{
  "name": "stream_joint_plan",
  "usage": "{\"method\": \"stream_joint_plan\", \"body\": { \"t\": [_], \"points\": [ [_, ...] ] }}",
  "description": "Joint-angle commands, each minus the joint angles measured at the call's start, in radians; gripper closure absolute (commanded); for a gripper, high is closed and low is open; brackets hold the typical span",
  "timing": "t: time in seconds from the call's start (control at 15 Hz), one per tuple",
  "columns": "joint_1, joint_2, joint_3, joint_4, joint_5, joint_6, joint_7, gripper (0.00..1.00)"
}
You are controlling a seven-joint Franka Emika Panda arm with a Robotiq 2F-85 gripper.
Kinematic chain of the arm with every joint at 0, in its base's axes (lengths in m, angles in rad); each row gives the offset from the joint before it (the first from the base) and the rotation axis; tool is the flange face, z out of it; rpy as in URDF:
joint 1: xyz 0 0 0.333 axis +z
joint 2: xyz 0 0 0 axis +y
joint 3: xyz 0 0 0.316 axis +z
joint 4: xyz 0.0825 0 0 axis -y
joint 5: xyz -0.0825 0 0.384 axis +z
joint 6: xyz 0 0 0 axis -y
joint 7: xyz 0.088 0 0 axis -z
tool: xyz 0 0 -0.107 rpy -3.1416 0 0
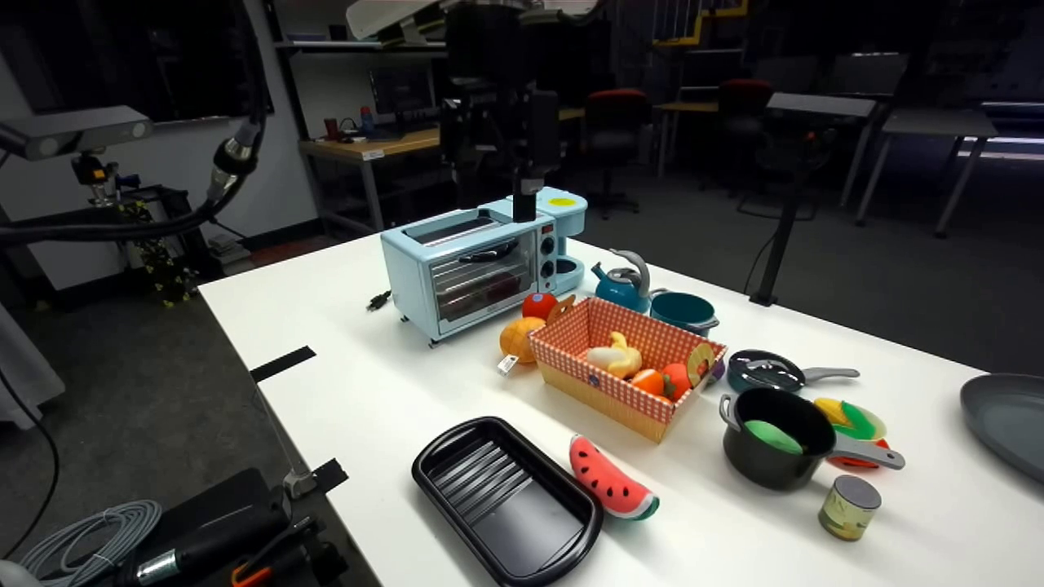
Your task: Pick the red object and put it in the basket
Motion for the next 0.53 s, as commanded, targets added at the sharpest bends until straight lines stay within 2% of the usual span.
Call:
{"method": "stream_joint_plan", "body": {
  "t": [0.0,0.47],
  "points": [
    [-0.006,-0.005,0.004,-0.018,-0.009,0.008,0.019,0.0],
    [0.006,0.099,0.032,-0.01,-0.003,0.143,0.159,0.0]
  ]
}}
